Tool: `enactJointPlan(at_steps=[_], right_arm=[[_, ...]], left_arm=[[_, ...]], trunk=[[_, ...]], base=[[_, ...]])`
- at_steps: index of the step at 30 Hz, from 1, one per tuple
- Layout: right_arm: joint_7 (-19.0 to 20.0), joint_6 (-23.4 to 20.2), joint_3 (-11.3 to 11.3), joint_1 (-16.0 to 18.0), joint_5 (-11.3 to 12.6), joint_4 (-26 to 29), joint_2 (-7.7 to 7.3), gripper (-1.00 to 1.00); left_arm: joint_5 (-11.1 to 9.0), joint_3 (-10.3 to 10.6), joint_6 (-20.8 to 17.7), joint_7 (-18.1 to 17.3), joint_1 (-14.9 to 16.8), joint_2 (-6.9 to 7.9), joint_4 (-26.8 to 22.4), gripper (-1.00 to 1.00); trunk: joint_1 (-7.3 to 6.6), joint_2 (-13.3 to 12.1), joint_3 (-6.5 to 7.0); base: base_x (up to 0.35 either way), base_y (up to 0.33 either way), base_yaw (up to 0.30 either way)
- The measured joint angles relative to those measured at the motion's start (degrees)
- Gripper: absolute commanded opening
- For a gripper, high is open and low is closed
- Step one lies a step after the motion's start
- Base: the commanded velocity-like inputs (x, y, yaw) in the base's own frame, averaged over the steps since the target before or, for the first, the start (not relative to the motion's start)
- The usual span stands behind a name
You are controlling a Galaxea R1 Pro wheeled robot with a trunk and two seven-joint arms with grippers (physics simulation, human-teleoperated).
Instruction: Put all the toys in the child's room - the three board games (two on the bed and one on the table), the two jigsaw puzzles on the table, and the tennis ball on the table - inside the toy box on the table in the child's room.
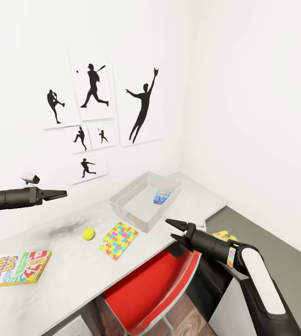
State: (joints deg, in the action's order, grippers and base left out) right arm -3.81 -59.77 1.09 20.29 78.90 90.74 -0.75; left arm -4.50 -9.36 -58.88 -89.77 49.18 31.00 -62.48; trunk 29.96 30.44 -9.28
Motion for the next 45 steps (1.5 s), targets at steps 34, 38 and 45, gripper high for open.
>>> enactJointPlan(at_steps=[34, 38, 45], right_arm=[[10.3, 0.1, 3.6, -10.8, 0.3, 0.1, -0.11, 1.00], [11.1, 0.1, 3.7, -11.7, 0.2, 0.1, -0.13, 1.00], [11.4, 0.2, 3.8, -12.0, 0.2, 0.0, -0.07, 1.00]], left_arm=[[0.0, 0.0, 0.0, 0.0, 0.0, -0.01, -0.2, 1.00], [0.0, 0.0, 0.0, 0.0, -0.1, -0.01, -0.3, 1.00], [0.0, 0.0, 0.0, 0.0, -0.1, -0.01, -0.3, 1.00]], trunk=[[0.00, 0.0, 0.21], [-0.02, 0.0, 0.35], [0.00, 0.0, 0.60]], base=[[-0.071, 0.018, -0.037], [-0.083, 0.029, -0.243], [-0.141, 0.037, -0.245]])
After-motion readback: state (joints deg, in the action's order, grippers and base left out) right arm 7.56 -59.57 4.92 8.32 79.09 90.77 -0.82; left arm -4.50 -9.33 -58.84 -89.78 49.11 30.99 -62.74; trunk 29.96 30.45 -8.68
